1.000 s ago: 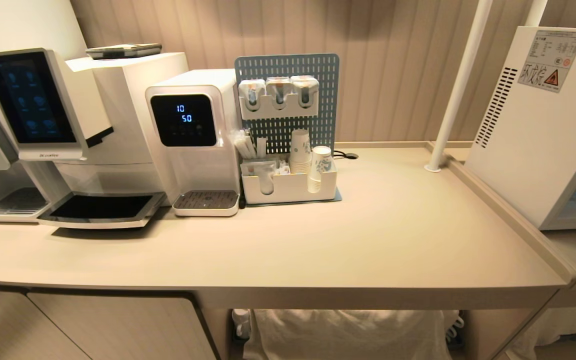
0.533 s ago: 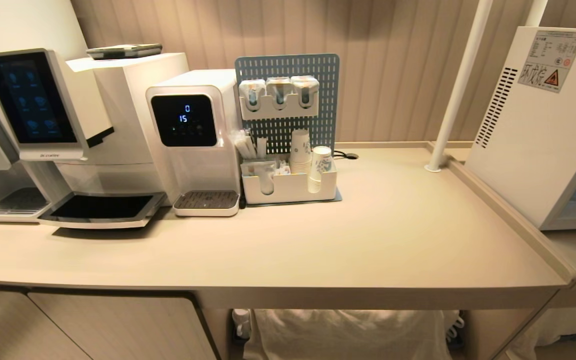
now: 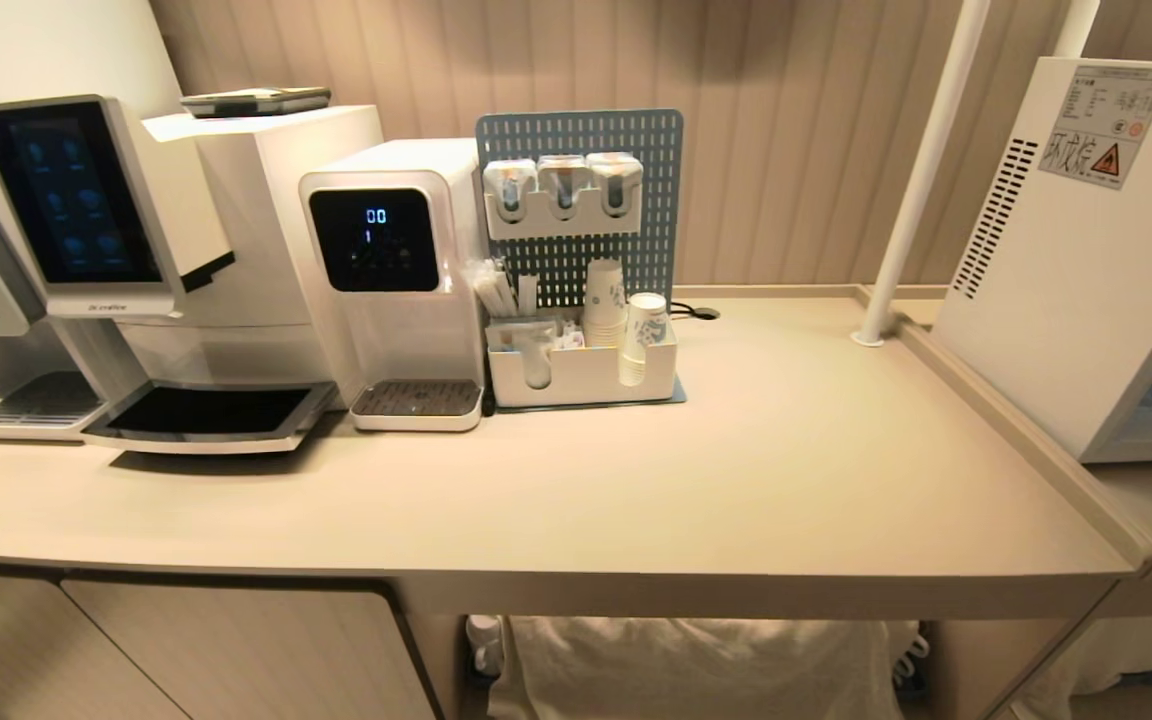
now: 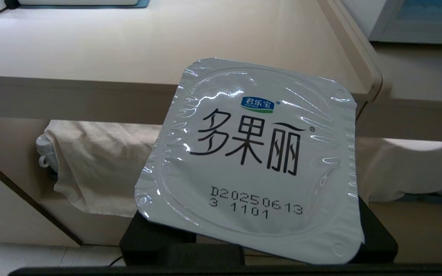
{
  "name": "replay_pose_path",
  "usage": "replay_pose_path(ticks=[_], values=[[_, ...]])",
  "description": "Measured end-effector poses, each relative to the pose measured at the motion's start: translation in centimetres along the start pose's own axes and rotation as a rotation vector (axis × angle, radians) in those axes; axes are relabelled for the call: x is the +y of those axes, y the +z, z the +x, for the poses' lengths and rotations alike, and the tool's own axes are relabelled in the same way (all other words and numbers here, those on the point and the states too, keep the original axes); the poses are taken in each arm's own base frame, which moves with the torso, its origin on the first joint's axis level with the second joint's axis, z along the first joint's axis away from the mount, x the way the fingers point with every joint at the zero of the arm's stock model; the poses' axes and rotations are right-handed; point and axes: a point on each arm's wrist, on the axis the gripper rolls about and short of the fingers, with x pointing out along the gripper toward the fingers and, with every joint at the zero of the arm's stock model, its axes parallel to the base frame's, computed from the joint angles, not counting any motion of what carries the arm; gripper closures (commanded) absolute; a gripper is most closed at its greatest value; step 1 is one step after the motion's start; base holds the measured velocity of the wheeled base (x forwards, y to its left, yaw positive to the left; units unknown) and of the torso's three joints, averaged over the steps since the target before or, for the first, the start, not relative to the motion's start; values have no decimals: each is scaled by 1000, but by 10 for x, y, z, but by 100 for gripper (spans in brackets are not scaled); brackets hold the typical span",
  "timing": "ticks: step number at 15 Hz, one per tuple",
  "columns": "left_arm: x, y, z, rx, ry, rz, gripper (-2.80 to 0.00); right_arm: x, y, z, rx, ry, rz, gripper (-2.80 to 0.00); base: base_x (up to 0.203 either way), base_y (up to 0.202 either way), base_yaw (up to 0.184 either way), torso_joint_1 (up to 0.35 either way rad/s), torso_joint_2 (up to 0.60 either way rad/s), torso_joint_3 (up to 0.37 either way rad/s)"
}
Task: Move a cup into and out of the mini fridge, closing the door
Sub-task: Put the yoghurt in the freezer
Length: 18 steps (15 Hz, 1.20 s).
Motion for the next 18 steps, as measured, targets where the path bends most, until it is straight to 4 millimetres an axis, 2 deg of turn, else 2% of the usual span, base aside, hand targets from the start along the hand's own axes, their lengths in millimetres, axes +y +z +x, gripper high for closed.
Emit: replay_pose_path(ticks=[18], values=[[0,0,0,5,0,4,0,0,0,0,5,2,5,0,0,-195,-1,1,2,2]])
